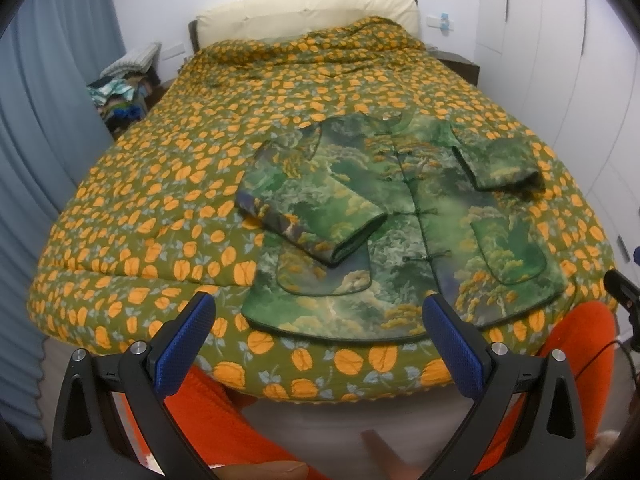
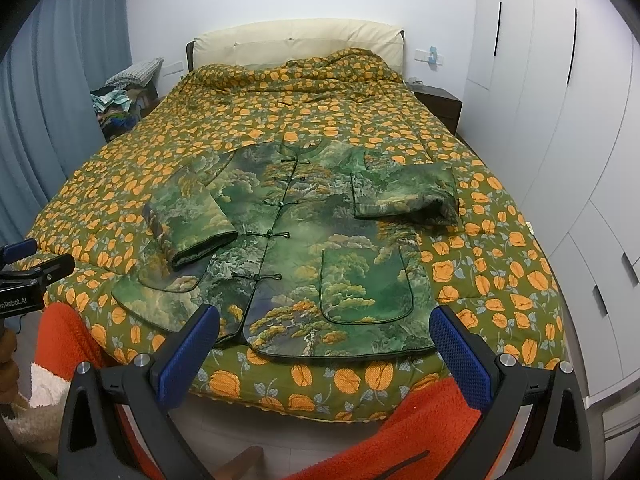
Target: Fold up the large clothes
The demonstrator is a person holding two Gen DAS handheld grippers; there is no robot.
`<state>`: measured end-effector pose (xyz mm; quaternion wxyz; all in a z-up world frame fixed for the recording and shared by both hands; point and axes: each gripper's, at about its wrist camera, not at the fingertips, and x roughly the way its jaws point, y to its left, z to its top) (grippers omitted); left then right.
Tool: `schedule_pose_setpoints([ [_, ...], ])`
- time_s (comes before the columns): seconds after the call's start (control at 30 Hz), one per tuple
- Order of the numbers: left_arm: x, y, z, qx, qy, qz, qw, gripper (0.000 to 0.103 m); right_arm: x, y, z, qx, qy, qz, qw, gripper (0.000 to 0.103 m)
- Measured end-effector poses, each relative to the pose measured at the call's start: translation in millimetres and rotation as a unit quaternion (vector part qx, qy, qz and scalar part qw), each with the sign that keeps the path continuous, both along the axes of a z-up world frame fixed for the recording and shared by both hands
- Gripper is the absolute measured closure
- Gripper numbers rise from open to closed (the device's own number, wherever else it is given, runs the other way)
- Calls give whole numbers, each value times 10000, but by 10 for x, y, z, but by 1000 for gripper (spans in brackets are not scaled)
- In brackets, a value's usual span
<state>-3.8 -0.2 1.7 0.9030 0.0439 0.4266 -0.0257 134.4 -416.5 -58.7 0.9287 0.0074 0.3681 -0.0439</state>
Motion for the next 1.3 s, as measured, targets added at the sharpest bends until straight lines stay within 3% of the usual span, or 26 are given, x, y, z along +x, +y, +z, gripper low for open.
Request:
schedule_pose_setpoints([
  [1.3, 3, 73, -18, 86, 3, 18, 10000, 0, -4, 13, -16, 0, 15, -16, 10000, 0],
])
